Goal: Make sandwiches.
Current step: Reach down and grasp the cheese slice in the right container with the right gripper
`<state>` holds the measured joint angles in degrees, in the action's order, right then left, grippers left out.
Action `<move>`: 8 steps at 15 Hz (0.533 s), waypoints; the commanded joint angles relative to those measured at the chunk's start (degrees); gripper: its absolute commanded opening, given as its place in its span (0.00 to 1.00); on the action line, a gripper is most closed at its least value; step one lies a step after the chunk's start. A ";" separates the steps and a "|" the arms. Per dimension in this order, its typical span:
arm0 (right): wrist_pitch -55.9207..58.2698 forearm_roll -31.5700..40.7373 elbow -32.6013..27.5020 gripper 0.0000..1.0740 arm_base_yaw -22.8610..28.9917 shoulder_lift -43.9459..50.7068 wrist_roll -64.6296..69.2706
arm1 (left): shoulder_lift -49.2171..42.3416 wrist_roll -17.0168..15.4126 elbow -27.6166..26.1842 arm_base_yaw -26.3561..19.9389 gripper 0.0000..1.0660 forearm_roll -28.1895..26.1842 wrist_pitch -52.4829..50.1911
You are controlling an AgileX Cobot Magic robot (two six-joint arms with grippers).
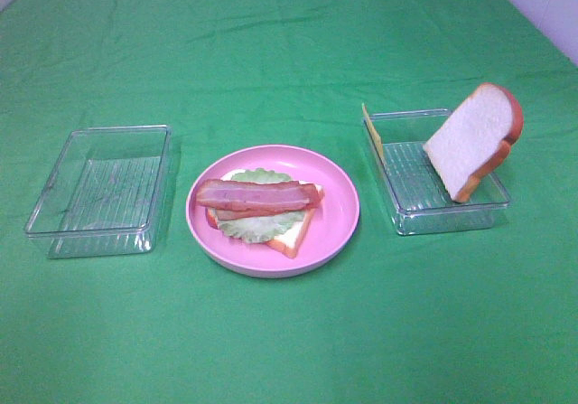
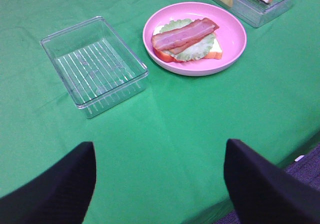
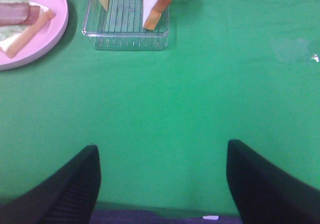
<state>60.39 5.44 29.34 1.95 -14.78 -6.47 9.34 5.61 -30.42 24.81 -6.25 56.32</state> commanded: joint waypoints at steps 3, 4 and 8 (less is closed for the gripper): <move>-6.30 0.57 4.53 0.63 -0.34 -18.05 -0.34 | -2.29 0.46 1.72 0.23 0.64 0.46 3.78; -6.36 1.26 7.10 0.63 -0.34 -22.86 -0.34 | -2.29 0.46 1.72 0.23 0.64 0.46 3.78; -5.79 7.73 17.99 0.62 -0.34 -40.74 -0.34 | -5.10 -0.17 1.72 0.23 0.64 0.97 3.78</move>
<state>54.66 12.20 46.58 1.95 -54.32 -6.47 4.81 5.84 -28.99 24.81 -5.27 60.28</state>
